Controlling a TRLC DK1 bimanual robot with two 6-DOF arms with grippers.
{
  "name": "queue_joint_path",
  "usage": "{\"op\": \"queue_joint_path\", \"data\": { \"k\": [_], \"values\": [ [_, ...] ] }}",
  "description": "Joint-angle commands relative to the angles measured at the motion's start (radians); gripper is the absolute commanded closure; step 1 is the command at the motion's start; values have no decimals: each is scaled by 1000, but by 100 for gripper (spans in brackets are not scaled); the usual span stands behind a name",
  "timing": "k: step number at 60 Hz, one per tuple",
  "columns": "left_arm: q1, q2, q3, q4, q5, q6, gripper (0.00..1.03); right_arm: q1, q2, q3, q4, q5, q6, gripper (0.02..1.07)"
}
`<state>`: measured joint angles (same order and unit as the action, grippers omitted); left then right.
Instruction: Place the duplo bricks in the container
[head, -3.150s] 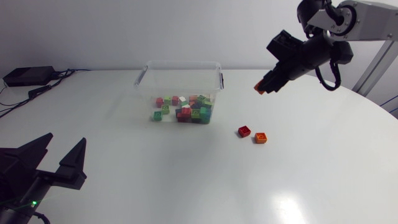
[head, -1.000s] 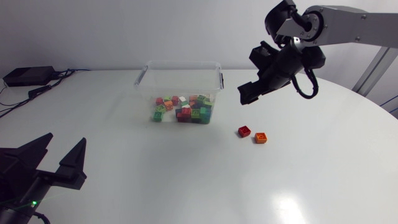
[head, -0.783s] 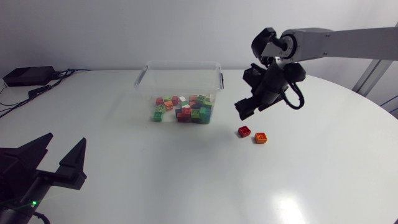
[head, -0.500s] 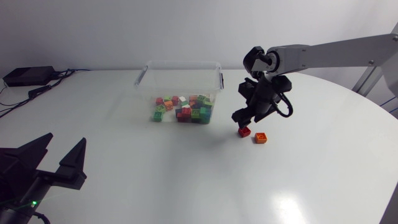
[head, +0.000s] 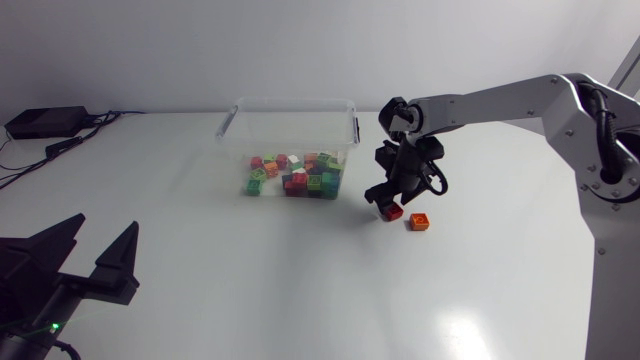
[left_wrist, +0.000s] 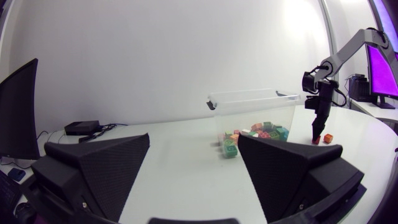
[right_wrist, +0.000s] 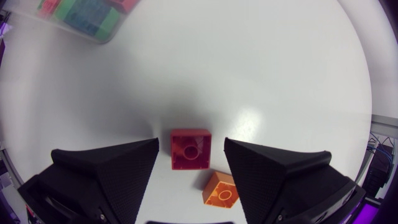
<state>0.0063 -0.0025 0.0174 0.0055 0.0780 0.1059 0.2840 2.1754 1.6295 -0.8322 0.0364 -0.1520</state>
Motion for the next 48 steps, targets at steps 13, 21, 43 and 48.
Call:
{"op": "queue_joint_path", "data": {
  "k": [13, 21, 43, 48],
  "values": [
    [9, -8, -19, 13, 8, 9, 5, -14, 67, 30, 16, 23, 28, 54],
    [9, -8, -19, 13, 8, 9, 5, -9, 72, 24, 16, 17, 25, 65],
    [9, -8, -19, 13, 8, 9, 5, 38, -81, 18, -16, 2, 51, 69],
    [9, -8, -19, 13, 8, 9, 5, 67, -144, 26, -22, -6, 55, 69]
  ]
}}
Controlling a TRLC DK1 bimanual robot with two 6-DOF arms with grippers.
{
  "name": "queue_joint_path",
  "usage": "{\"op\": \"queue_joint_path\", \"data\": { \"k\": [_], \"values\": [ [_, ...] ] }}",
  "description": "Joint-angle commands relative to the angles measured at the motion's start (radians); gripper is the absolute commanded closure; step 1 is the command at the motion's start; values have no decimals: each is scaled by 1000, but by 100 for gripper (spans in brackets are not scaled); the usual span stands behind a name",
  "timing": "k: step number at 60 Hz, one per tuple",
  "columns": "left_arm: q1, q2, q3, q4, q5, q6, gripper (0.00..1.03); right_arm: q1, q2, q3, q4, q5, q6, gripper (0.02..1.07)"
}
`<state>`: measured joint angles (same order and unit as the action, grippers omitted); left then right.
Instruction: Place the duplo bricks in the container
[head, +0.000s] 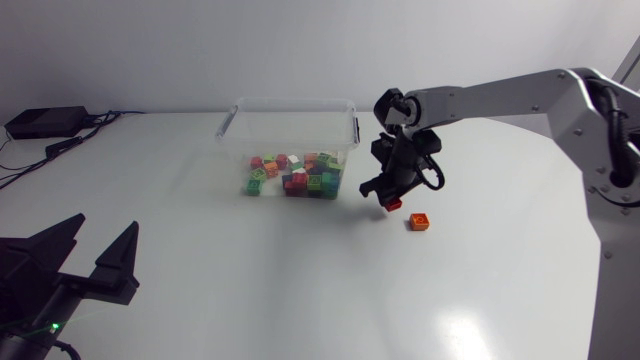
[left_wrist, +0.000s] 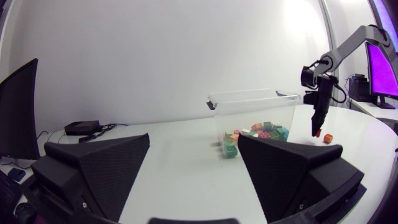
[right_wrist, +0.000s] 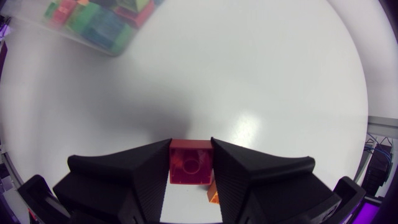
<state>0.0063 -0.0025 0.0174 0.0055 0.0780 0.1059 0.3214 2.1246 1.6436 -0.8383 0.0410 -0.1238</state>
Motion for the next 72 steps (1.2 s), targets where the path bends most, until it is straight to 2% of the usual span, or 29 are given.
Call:
{"op": "queue_joint_path", "data": {
  "k": [1, 14, 27, 47, 59, 65, 72],
  "values": [
    [9, -8, -19, 13, 8, 9, 5, 36, -104, 15, -18, -12, 27, 69],
    [9, -8, -19, 13, 8, 9, 5, 116, -207, 81, -12, -21, 69, 69],
    [9, -8, -19, 13, 8, 11, 5, 171, -242, 145, 88, -23, 99, 69],
    [9, -8, -19, 13, 8, 9, 5, 226, -259, 131, 381, -30, 102, 69],
    [9, -8, -19, 13, 8, 9, 5, 242, -170, 203, 470, -30, 104, 69],
    [9, -8, -19, 13, 8, 9, 5, 240, -86, 282, 473, -27, 99, 68],
    [9, -8, -19, 13, 8, 9, 5, 235, 17, 412, 413, -29, 96, 67]
  ]
}}
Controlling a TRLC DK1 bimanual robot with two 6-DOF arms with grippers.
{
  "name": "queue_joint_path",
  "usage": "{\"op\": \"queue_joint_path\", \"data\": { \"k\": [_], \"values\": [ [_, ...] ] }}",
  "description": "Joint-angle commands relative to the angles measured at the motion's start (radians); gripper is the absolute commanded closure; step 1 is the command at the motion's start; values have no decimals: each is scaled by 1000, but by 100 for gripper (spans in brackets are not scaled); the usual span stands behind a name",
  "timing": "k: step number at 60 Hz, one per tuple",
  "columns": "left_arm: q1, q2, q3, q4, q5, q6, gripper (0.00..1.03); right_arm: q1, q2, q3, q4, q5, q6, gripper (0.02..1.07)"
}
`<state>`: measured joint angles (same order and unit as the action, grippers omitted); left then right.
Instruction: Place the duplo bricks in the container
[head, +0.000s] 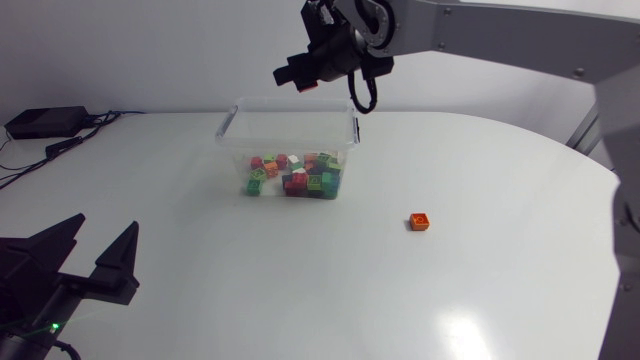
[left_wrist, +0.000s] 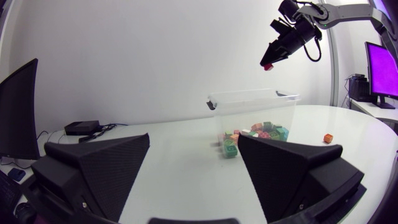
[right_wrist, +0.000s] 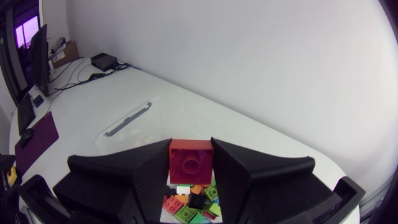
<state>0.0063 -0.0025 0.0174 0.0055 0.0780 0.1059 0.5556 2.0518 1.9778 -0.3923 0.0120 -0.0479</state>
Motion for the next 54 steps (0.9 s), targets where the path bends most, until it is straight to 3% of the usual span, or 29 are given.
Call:
{"op": "queue_joint_path", "data": {
  "k": [1, 8, 11, 18, 19, 34, 54],
  "values": [
    [9, -8, -19, 13, 8, 9, 5, 1, 107, 104, -48, -1, 17, 67],
    [9, -8, -19, 13, 8, 9, 5, -6, 206, 253, -137, -4, 13, 66],
    [9, -8, -19, 13, 8, 9, 5, -8, 235, 305, -178, -6, 13, 58],
    [9, -8, -19, 13, 8, 9, 5, -10, 268, 383, -280, -15, 14, 7],
    [9, -8, -19, 13, 8, 9, 5, -8, 263, 383, -295, -15, 16, 6],
    [9, -8, -19, 13, 8, 9, 5, -6, 148, 294, -349, -12, 16, 6],
    [9, -8, -19, 13, 8, 9, 5, -161, -278, -306, -313, 31, 19, 6]
  ]
}}
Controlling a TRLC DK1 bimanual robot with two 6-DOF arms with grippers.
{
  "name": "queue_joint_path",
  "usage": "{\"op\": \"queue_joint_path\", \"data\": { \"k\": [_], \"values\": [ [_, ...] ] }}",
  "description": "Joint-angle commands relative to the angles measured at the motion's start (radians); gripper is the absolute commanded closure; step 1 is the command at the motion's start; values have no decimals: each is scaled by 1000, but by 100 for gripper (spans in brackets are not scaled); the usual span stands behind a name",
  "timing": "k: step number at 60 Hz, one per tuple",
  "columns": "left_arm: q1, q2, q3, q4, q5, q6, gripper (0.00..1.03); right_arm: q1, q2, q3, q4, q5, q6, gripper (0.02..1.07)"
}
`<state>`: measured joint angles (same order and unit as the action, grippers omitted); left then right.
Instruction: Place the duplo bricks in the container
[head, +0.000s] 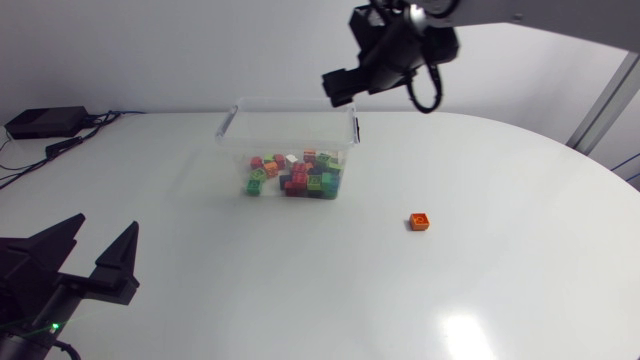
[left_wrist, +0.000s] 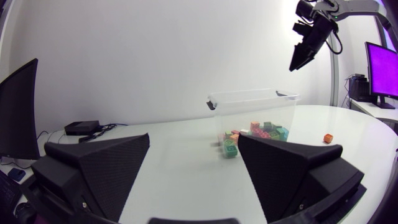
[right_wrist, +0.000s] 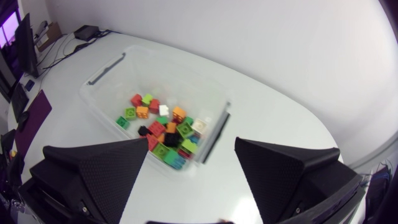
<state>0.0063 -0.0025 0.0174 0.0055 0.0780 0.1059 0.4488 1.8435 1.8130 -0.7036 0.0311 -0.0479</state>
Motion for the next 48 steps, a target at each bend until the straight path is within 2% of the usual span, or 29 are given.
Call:
{"op": "queue_joint_path", "data": {
  "k": [1, 11, 23, 34, 48],
  "values": [
    [9, -8, -19, 13, 8, 9, 5, -70, -86, -170, -2, 12, 20, 6],
    [9, -8, -19, 13, 8, 9, 5, -193, -171, -416, 4, 12, 36, 6],
    [9, -8, -19, 13, 6, 9, 5, -252, -156, -558, 33, 0, 56, 7],
    [9, -8, -19, 13, 8, 11, 5, -266, -66, -583, 65, -10, 83, 8],
    [9, -8, -19, 13, 8, 9, 5, -260, 54, -543, 78, -8, 134, 13]
  ]
}}
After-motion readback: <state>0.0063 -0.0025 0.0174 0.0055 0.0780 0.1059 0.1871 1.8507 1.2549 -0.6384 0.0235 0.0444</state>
